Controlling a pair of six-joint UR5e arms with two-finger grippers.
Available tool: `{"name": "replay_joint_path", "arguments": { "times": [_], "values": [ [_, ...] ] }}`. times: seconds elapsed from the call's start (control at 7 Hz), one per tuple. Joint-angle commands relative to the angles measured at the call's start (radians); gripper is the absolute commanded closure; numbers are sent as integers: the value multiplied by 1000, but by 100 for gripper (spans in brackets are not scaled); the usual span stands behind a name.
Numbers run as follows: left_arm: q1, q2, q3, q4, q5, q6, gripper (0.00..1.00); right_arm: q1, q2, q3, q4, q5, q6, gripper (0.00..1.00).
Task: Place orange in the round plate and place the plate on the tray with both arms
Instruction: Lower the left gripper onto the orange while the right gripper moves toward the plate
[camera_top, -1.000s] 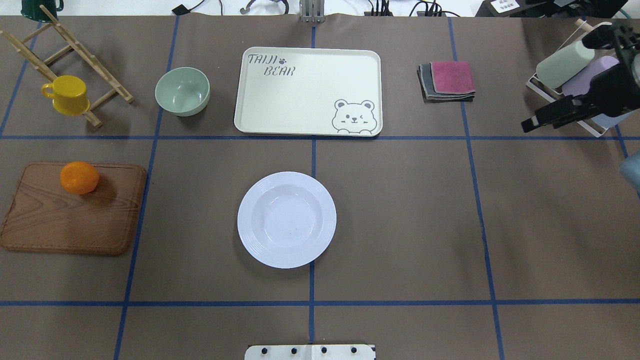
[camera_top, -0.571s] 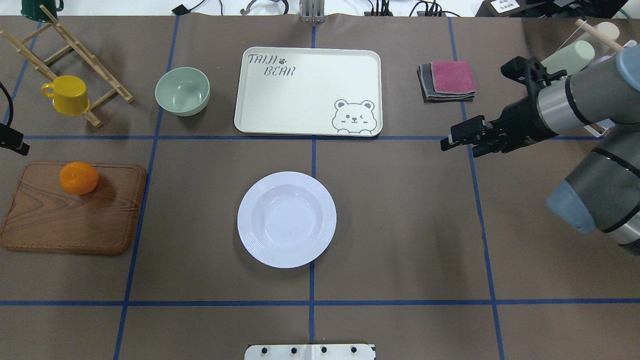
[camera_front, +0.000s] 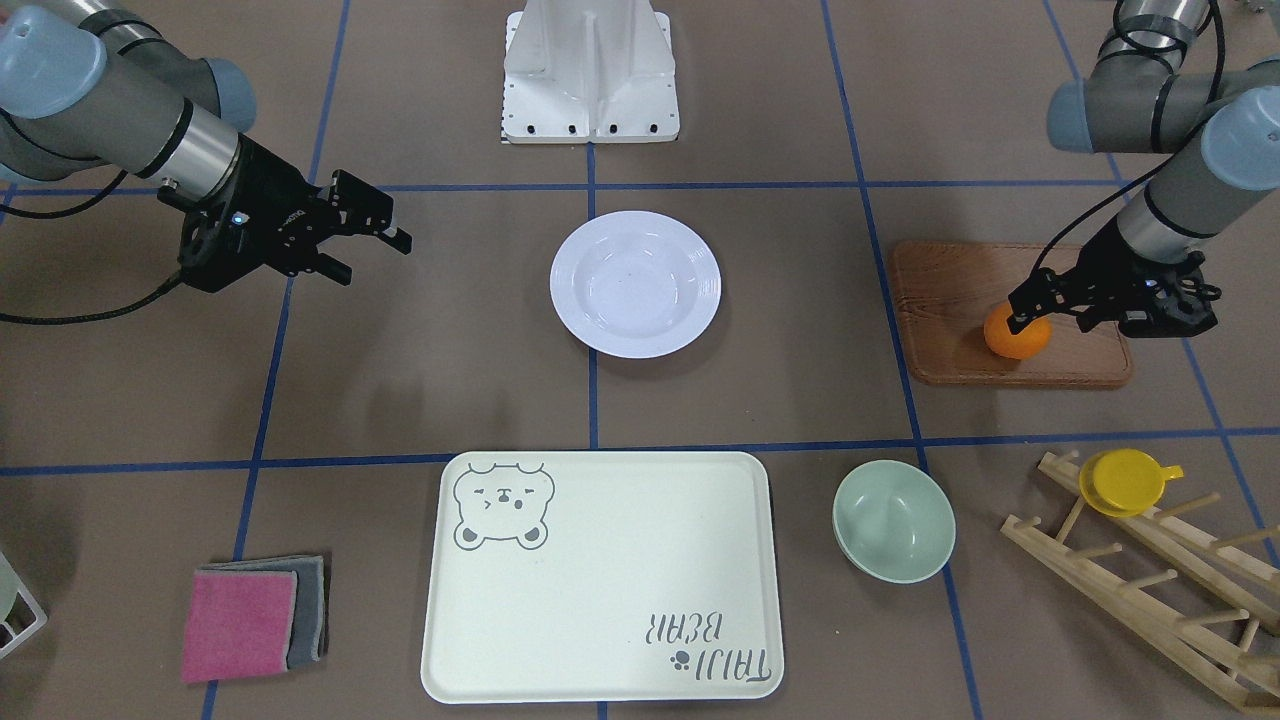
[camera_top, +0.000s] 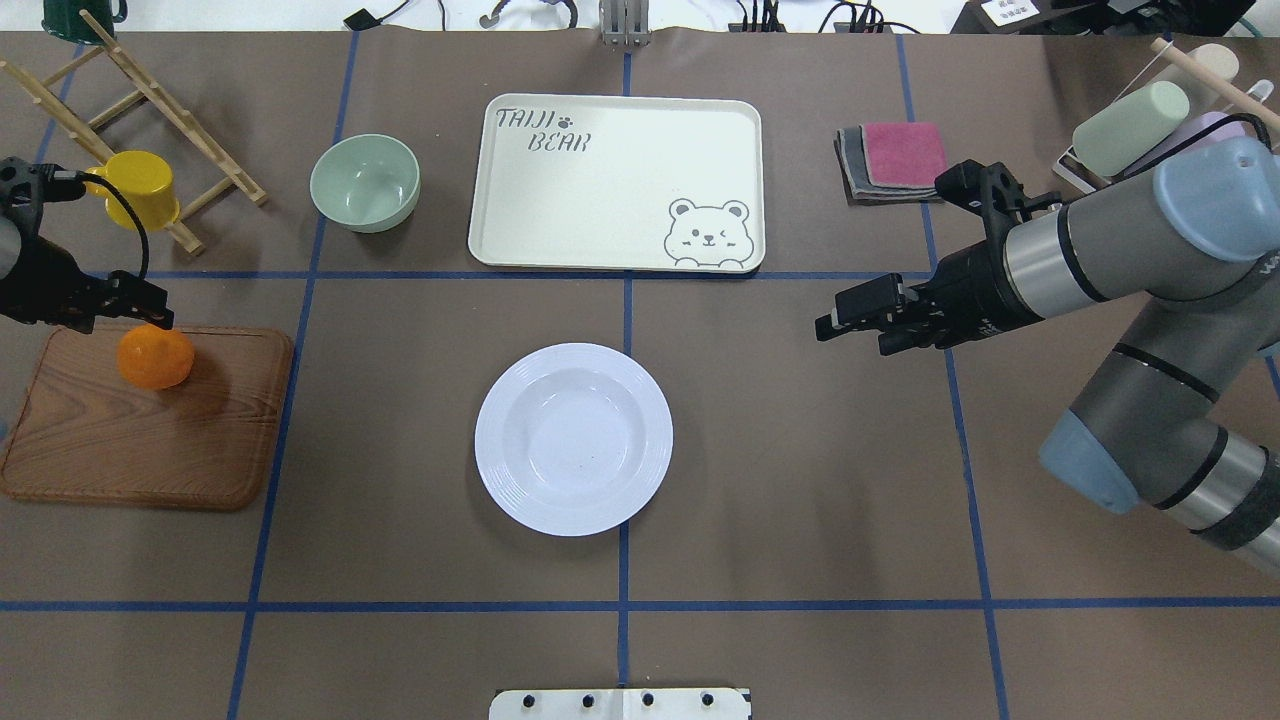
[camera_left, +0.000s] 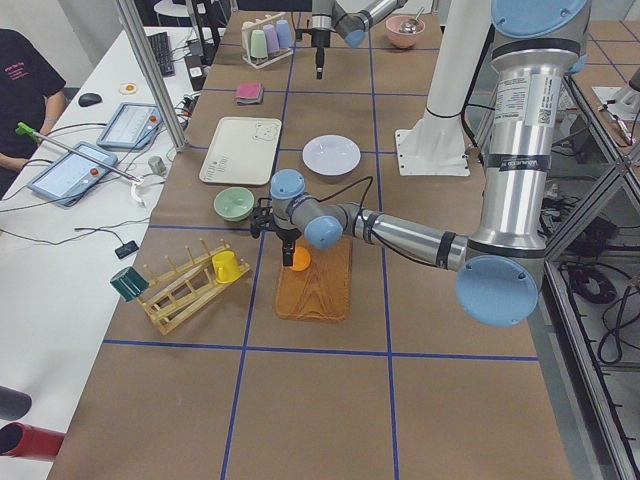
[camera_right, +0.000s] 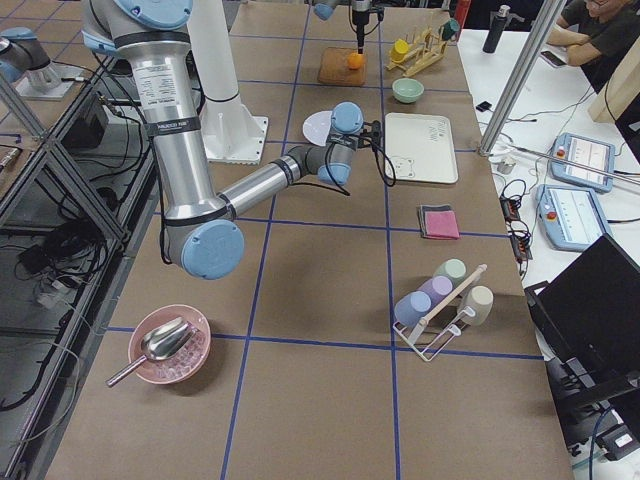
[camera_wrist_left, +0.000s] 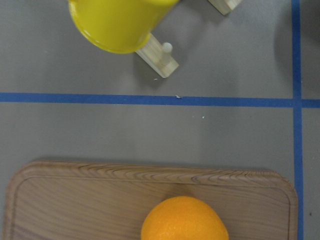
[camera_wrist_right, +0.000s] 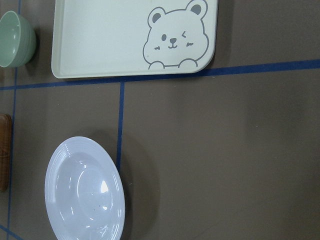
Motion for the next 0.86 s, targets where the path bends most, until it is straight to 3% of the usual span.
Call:
{"name": "replay_joint_path", "arguments": {
  "times": [0.0,0.71],
  "values": [
    [15,-26,30,-7,1,-26,2,-60,1,4,6,-83,13,0],
    [63,-37,79,-34,42,-61,6,-67,6,5,5,-84,13,0]
  ]
}}
